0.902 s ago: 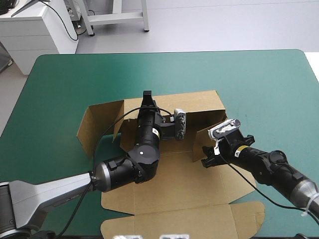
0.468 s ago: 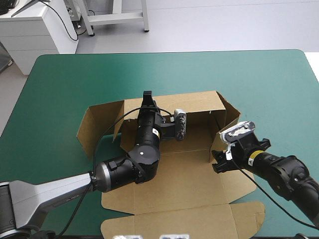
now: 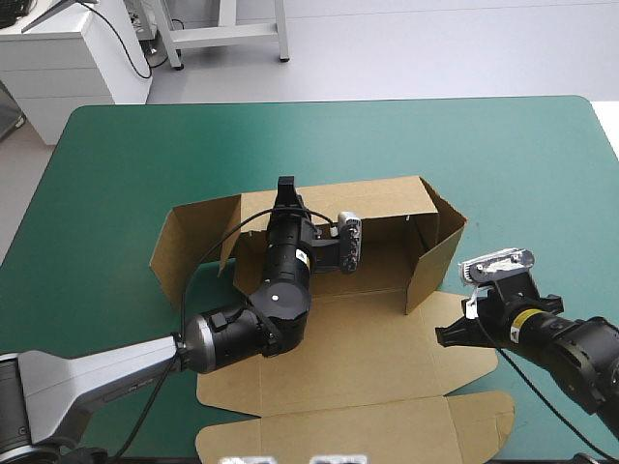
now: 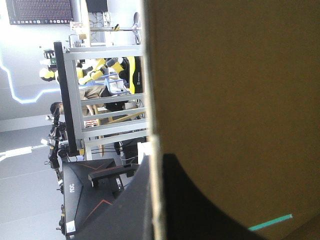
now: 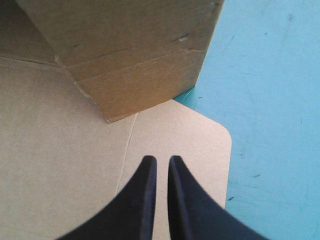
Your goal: Fold the box
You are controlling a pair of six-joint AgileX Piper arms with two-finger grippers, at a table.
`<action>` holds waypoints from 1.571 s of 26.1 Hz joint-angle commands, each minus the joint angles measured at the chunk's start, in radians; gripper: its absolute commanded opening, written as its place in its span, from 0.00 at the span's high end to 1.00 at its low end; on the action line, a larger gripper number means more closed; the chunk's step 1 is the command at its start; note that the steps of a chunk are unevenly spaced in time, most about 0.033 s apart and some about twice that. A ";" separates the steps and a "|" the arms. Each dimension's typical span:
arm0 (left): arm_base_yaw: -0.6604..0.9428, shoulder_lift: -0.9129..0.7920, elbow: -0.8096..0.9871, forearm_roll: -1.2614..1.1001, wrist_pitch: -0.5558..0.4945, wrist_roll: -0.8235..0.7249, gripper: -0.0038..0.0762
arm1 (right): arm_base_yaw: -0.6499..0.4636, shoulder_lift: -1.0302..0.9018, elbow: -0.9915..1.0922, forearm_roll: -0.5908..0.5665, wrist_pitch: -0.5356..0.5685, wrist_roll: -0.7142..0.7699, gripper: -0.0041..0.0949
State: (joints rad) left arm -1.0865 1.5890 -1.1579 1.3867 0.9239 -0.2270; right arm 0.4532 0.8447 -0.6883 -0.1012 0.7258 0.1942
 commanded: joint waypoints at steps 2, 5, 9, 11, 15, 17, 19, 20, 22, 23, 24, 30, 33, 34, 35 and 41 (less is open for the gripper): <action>-0.008 -0.038 -0.022 0.040 0.010 -0.007 0.96 | -0.001 -0.011 -0.106 -0.018 0.008 0.017 0.96; -0.008 -0.038 -0.022 0.040 0.010 -0.007 0.96 | -0.001 -0.002 -0.196 -0.018 0.049 0.017 0.96; -0.008 -0.038 -0.022 0.040 0.008 -0.008 0.96 | -0.001 0.076 -0.369 -0.053 0.176 0.000 0.96; -0.008 -0.038 -0.022 0.040 0.006 -0.008 0.96 | -0.003 0.143 -0.447 -0.083 0.221 -0.002 0.96; -0.008 -0.038 -0.022 0.038 0.006 -0.008 0.96 | -0.003 0.276 -0.590 -0.192 0.242 -0.013 0.96; -0.008 -0.038 -0.022 0.038 0.006 -0.008 0.96 | -0.016 0.334 -0.655 -0.249 0.242 -0.009 0.96; -0.008 -0.038 -0.022 0.038 0.006 -0.008 0.96 | -0.055 0.390 -0.726 -0.243 0.242 -0.023 0.96; -0.008 -0.038 -0.022 0.038 0.006 -0.008 0.96 | -0.084 0.418 -0.760 -0.218 0.242 -0.047 0.96; -0.008 -0.038 -0.022 0.038 0.006 -0.008 0.96 | -0.152 0.466 -0.818 -0.125 0.242 -0.115 0.96; -0.008 -0.038 -0.022 0.038 0.006 -0.008 0.96 | -0.195 0.491 -0.845 -0.054 0.242 -0.170 0.96; -0.008 -0.038 -0.022 0.038 0.006 -0.008 0.96 | -0.236 0.515 -0.868 0.029 0.242 -0.233 0.96; -0.008 -0.038 -0.022 0.038 0.006 0.002 0.96 | -0.406 0.638 -0.895 0.373 0.282 -0.418 0.96; -0.008 -0.038 -0.022 0.038 0.006 0.002 0.96 | -0.428 0.686 -0.881 0.404 0.324 -0.473 0.96; -0.008 -0.038 -0.022 0.038 0.006 0.002 0.96 | -0.428 0.686 -0.870 0.412 0.321 -0.497 0.96; -0.008 -0.038 -0.022 0.038 0.006 0.002 0.96 | -0.428 0.675 -0.833 0.430 0.314 -0.531 0.96; -0.008 -0.038 -0.022 0.038 0.006 0.002 0.96 | -0.430 0.519 -0.479 0.512 0.040 -0.636 0.96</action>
State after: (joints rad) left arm -1.0865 1.5890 -1.1579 1.3848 0.9265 -0.2238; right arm 0.0327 1.4540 -1.2268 0.3468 0.8968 -0.3835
